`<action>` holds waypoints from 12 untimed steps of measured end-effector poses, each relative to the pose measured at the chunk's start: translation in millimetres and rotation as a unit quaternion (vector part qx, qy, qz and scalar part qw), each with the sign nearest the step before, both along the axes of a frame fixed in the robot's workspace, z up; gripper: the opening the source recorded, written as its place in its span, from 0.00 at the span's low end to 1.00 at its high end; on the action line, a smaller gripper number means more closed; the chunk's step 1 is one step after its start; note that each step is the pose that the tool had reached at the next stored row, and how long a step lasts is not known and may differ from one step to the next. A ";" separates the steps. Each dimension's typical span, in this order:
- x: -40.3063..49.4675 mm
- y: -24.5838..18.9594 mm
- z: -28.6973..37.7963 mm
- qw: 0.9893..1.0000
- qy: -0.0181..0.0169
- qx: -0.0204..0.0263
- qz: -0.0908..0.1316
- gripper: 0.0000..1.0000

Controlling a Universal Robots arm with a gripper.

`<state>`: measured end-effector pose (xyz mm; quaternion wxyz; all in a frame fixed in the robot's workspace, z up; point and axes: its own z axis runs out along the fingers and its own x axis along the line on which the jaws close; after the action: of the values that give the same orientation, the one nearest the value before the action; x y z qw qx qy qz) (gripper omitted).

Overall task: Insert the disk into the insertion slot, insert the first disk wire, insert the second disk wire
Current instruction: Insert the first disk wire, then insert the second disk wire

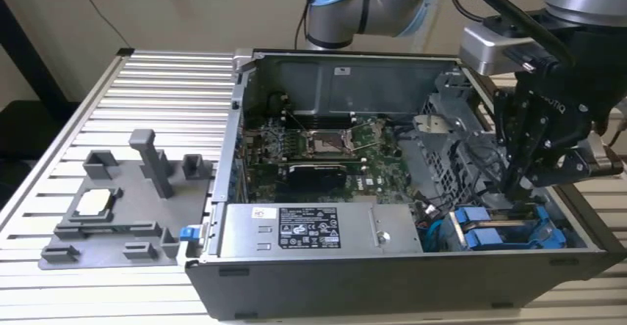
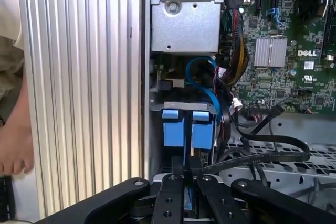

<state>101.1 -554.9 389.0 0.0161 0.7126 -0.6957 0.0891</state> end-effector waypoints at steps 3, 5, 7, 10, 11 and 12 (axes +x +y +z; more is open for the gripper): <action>0.1 -0.6 0.0 1.000 0.000 0.000 0.000 0.16; 0.1 -0.6 0.0 1.000 0.000 0.000 0.000 0.16; 0.1 -0.7 -0.2 1.000 0.000 0.007 0.000 0.16; 0.1 -0.6 -0.1 1.000 0.000 0.028 0.000 0.16; 0.1 -0.6 -0.1 0.999 0.000 0.037 0.000 0.16; 0.1 -0.6 -0.1 0.999 0.000 0.047 0.000 0.16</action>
<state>101.2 -555.5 388.9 -0.0172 0.7126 -0.6991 0.0563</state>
